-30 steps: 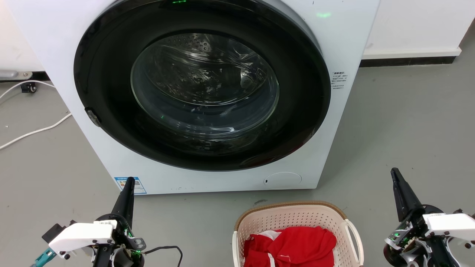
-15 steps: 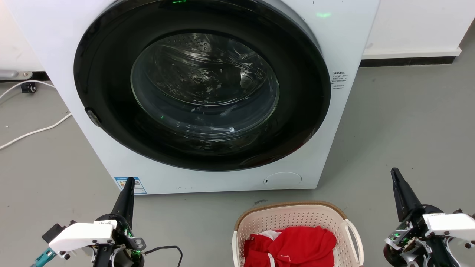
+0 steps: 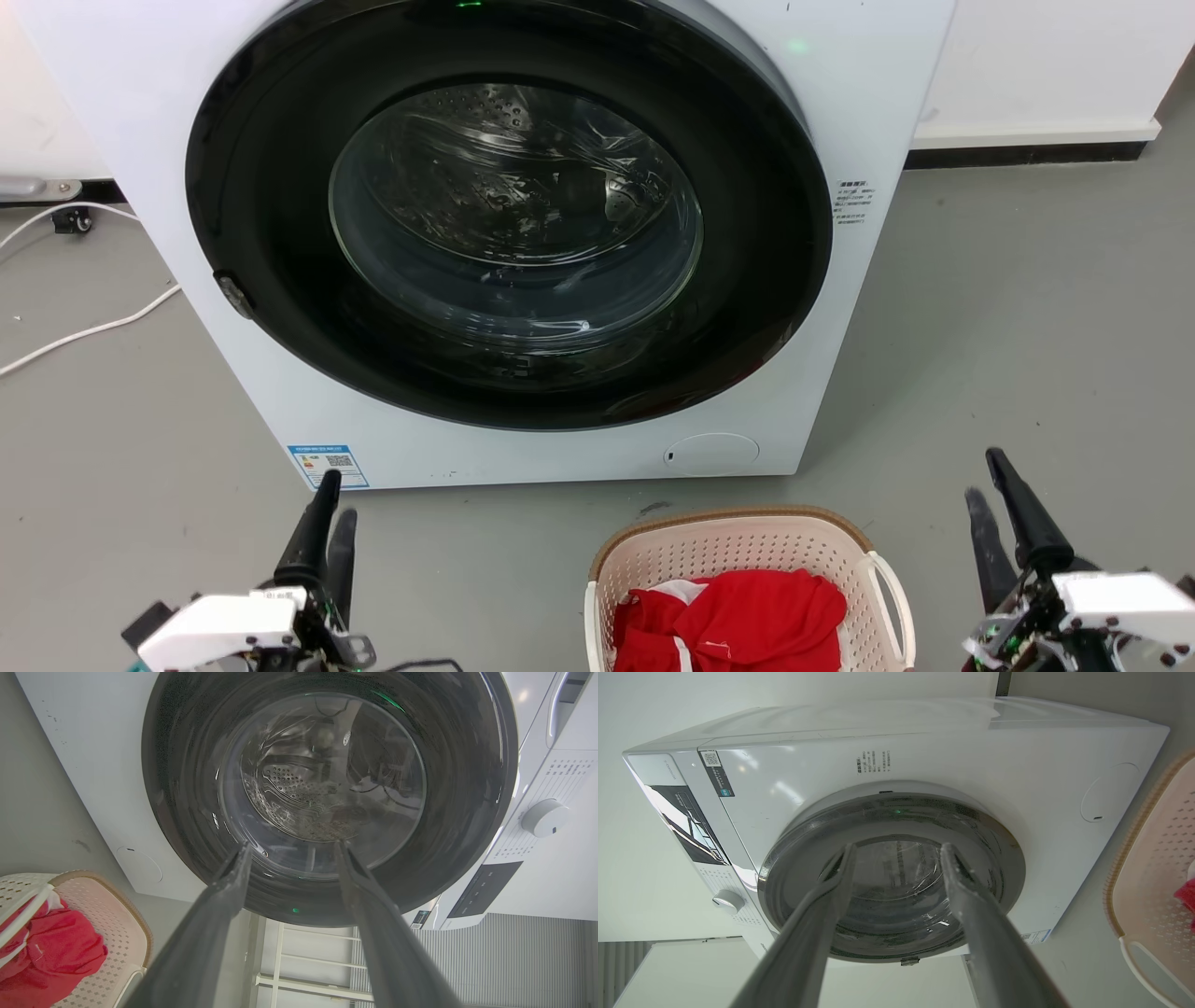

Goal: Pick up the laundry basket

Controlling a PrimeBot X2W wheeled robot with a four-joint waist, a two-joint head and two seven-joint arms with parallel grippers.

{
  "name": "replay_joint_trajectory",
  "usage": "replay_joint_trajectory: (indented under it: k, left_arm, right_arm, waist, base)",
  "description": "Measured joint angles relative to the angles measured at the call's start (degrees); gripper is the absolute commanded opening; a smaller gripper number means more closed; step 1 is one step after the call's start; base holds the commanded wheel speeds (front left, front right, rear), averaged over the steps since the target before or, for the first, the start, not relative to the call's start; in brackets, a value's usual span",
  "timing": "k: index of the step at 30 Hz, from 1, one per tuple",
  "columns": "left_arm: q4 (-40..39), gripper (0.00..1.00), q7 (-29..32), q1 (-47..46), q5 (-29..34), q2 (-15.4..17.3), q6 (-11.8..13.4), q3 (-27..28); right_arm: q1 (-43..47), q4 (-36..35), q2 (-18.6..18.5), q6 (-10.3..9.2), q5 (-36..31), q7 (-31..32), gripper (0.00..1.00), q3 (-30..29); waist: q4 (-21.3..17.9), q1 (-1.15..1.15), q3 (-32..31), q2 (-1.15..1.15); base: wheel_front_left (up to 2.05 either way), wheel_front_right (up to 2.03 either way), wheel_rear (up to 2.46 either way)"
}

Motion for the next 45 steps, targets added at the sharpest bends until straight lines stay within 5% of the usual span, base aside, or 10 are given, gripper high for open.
replay_joint_trajectory:
  k: [14,27,45]
  left_arm:
    - [-2.1,1.0,-3.7,0.7,9.1,-0.1,0.0,-0.7]
    - [-5.3,1.0,-7.0,0.7,26.8,-0.1,2.8,-3.6]
    - [-7.2,1.0,-11.0,0.8,46.8,0.0,5.6,-7.3]
  right_arm:
    - [1.0,-2.6,0.1,-0.01,-10.3,-3.7,1.0,-0.4]
    - [2.5,-8.6,0.1,-0.01,-32.1,-7.1,1.0,1.5]
    - [4.4,-13.0,0.0,-0.01,-52.2,-11.1,1.0,2.4]
  waist:
    - [-0.1,0.0,0.1,0.0]
    - [-0.3,0.0,0.1,0.0]
    - [-0.5,0.0,-0.2,0.0]
  base:
    - [0.0,0.0,0.0]
    - [0.0,0.0,0.0]
    - [0.0,0.0,0.0]
